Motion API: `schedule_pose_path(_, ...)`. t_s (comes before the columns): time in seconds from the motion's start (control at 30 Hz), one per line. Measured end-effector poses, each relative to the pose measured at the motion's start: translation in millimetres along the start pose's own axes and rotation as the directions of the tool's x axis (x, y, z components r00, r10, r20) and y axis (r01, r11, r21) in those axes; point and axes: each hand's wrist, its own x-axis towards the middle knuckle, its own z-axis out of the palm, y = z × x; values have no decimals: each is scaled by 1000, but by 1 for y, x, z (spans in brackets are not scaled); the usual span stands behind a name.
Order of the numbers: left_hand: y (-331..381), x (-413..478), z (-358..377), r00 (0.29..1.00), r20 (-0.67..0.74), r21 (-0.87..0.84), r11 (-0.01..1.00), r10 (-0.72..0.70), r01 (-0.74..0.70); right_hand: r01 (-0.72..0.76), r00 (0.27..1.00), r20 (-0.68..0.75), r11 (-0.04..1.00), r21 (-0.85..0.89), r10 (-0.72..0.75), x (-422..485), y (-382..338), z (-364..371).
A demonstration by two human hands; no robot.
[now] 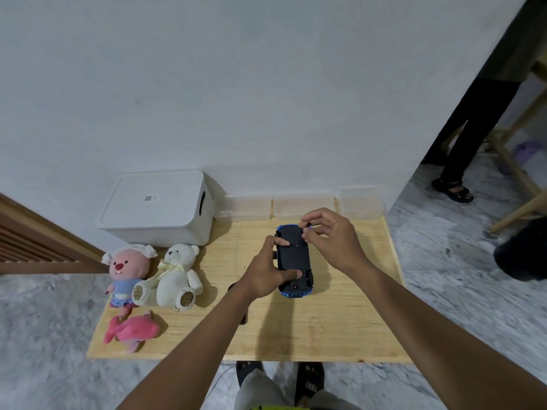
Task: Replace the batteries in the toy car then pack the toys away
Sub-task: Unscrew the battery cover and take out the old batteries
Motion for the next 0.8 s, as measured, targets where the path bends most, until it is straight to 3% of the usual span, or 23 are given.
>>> schedule_pose_path(0.8,2,3,-4,1000,2,16,1000,6,-6,11,1000,-10,999,-38,-12,5,-7,8)
